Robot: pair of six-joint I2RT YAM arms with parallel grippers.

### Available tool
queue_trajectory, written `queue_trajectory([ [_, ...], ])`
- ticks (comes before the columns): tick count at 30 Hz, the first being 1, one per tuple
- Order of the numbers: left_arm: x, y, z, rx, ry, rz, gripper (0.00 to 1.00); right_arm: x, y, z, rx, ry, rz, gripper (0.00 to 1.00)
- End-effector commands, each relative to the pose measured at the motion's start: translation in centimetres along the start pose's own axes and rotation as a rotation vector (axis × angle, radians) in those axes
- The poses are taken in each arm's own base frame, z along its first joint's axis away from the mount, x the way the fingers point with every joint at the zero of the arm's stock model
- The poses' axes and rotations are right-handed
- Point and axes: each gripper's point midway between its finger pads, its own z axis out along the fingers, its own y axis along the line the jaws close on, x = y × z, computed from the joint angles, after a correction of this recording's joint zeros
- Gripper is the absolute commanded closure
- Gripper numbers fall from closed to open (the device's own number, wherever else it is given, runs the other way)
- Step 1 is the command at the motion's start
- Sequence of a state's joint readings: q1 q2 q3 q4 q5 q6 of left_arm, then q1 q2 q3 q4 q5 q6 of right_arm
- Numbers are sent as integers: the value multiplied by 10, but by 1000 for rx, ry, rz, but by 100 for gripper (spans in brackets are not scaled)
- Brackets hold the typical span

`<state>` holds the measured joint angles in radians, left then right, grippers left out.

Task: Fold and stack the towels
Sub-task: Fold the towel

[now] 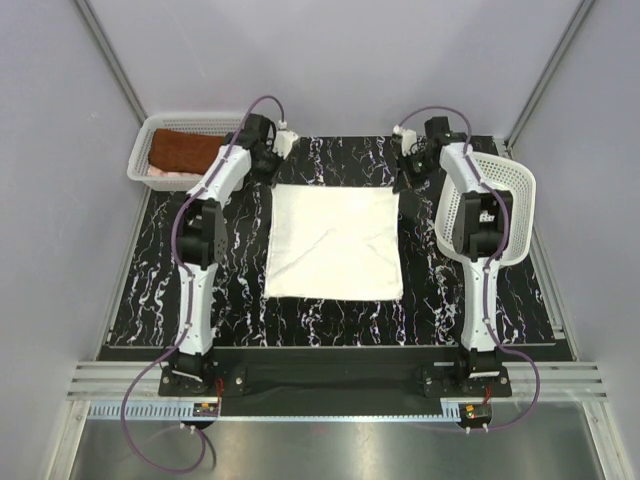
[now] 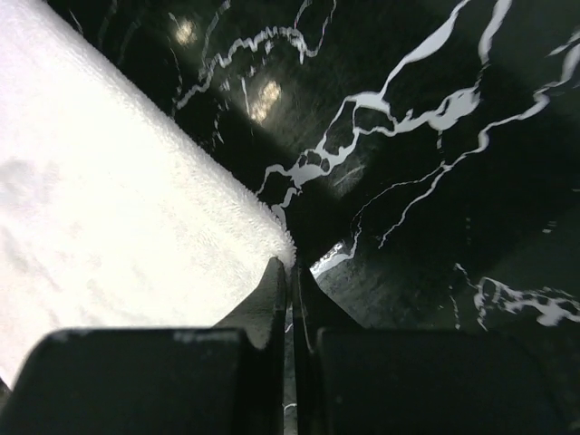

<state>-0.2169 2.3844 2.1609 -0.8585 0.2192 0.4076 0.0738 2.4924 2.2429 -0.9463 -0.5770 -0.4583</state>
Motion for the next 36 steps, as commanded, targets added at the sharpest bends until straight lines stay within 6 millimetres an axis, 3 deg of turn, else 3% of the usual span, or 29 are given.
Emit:
queue_trajectory([
  [1, -63, 28, -89, -200, -214, 22, 100, -77, 4, -80, 169, -237, -100, 100],
  [3, -70, 29, -103, -222, -248, 24, 100, -82, 12, -90, 169, -260, -101, 100],
  [5, -81, 25, -132, -255, -288, 35, 100, -98, 25, -118, 193, -320, -126, 100],
  [6, -81, 24, -132, -253, -289, 38, 100, -96, 25, -117, 194, -316, -120, 100],
  [7, -84, 22, -146, -270, -304, 42, 100, -104, 32, -133, 209, -347, -135, 100],
  [9, -88, 16, -160, -287, -318, 53, 100, -108, 36, -146, 234, -373, -140, 100],
  [13, -93, 9, -203, -386, -351, 77, 100, -128, 63, -202, 296, -497, -186, 100],
  [14, -97, 6, -223, -413, -379, 86, 100, -126, 68, -207, 297, -507, -184, 100],
  [15, -101, 0, -232, -425, -393, 101, 100, -133, 84, -227, 293, -555, -213, 100],
  [20, -102, -17, -285, -481, -453, 115, 100, -129, 116, -258, 265, -590, -214, 100],
  [21, -103, -25, -303, -482, -487, 121, 100, -128, 125, -261, 234, -606, -227, 100],
  [22, -104, -28, -301, -466, -510, 124, 100, -136, 136, -280, 252, -679, -268, 100],
  [23, -103, -27, -303, -476, -511, 122, 100, -132, 139, -277, 231, -680, -266, 100],
  [26, -100, -35, -327, -479, -502, 123, 100, -129, 166, -295, 175, -702, -293, 100],
  [27, -101, -39, -333, -470, -523, 130, 100, -136, 175, -311, 188, -766, -332, 100],
  [32, -108, -40, -346, -459, -609, 127, 100, -138, 176, -316, 200, -774, -329, 100],
  [33, -108, -35, -346, -459, -622, 115, 100, -147, 174, -324, 235, -825, -337, 100],
  [36, -109, -24, -337, -474, -608, 74, 100, -148, 157, -309, 259, -804, -322, 100],
])
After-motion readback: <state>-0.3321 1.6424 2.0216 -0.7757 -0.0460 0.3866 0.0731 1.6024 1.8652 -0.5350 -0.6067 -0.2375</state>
